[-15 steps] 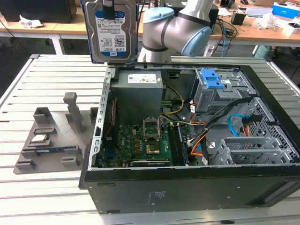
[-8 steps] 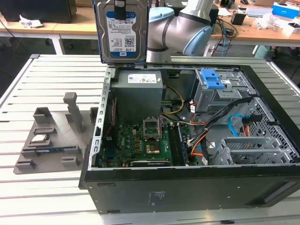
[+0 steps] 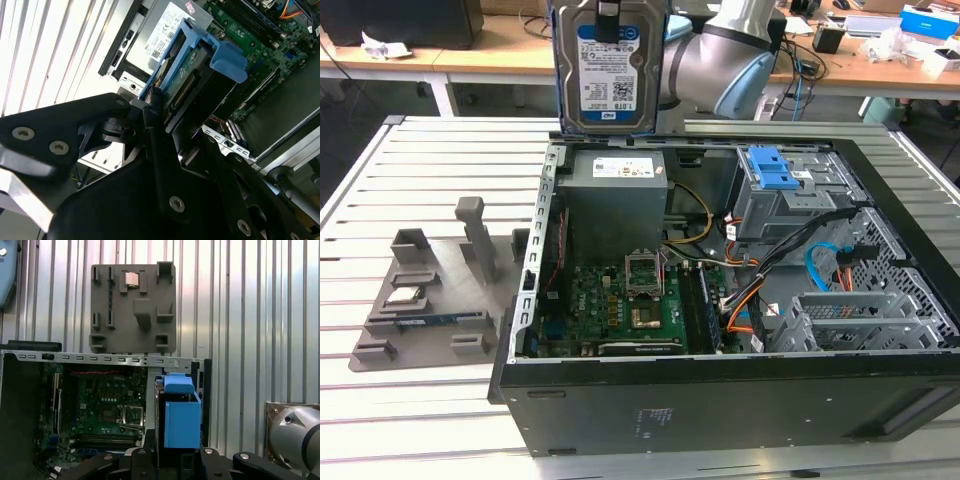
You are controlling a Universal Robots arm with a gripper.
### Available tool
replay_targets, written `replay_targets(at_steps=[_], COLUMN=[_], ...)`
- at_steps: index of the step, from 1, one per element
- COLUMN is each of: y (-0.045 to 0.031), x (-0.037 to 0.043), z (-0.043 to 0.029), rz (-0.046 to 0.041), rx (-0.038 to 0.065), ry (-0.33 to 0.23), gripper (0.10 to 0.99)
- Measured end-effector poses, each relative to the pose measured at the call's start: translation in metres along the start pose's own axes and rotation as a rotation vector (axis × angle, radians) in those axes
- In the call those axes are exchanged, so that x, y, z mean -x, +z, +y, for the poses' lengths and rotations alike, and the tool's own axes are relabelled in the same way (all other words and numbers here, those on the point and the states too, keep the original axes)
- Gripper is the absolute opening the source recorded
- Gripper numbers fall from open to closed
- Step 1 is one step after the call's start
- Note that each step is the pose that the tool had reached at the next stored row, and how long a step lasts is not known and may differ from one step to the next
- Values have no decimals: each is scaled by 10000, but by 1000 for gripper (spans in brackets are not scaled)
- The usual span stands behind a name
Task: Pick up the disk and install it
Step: 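Pick up the disk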
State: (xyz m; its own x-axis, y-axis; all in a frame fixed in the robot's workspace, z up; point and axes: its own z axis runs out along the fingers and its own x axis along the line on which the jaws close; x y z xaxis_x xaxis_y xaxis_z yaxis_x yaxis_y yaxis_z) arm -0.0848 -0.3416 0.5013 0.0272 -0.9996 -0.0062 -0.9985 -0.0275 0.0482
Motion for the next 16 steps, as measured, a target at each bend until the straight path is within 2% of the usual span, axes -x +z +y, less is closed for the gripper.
replay_targets(at_steps=[1,3,5,7,16], y=[-1,-7,-9,-13,-25], x=[-1,-4,-5,-8,-14], z=[-31,-144,-187,-276,-524], rz=[0,1,0,0,0], rx=[0,0,0,0,0], ry=[-2,-2,-1,-2,-1], gripper=[349,349,349,349,349])
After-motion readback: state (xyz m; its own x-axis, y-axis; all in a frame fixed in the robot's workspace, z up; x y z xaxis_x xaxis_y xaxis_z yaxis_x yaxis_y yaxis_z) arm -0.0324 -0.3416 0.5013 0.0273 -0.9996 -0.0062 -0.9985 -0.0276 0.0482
